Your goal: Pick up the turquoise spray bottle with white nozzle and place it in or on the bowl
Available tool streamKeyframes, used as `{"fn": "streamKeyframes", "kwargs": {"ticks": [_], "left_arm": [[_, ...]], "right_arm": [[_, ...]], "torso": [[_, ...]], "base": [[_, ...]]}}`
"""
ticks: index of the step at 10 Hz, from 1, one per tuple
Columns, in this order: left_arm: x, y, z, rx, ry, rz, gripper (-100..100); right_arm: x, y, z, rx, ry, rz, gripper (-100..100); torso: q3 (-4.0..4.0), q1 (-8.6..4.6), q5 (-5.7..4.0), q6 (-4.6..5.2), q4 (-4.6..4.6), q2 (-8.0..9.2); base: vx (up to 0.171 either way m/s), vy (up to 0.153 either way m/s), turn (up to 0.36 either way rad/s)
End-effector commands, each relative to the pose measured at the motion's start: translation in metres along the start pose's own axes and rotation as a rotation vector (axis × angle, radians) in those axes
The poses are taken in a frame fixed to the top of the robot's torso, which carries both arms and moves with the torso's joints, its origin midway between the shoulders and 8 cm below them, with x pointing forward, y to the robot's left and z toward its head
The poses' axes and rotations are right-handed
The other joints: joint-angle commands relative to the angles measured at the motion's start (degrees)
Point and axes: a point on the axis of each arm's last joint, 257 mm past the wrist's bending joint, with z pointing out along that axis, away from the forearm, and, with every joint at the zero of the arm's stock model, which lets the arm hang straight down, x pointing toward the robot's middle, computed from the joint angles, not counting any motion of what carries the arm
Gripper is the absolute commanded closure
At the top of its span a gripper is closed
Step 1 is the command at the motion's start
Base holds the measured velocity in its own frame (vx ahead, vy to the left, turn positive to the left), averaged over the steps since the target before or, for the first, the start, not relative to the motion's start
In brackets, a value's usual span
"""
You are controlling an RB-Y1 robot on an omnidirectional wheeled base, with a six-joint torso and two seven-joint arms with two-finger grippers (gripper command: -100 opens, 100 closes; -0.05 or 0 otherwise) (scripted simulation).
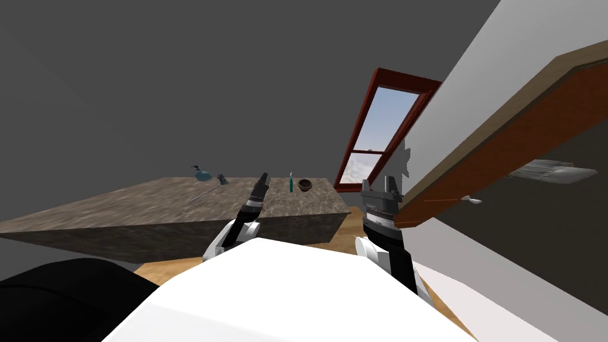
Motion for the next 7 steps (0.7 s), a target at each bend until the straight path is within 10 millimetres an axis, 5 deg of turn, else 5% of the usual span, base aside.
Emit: {"fn": "streamKeyframes", "kwargs": {"ticks": [1,7], "left_arm": [[0.004,0.023,-0.003,-0.050,0.028,0.055,-100],[0.002,0.109,-0.013,-0.241,0.129,0.283,-100]], "right_arm": [[0.000,0.000,0.000,0.000,0.000,0.000,0],[0.000,0.000,0.000,0.000,0.000,0.000,0]], "torso": [[0.00,0.00,0.00,0.00,0.00,0.00],[0.00,-0.05,-0.02,-0.01,0.00,0.00]], "base": [[0.000,-0.077,-0.080],[0.010,-0.089,-0.096]]}}
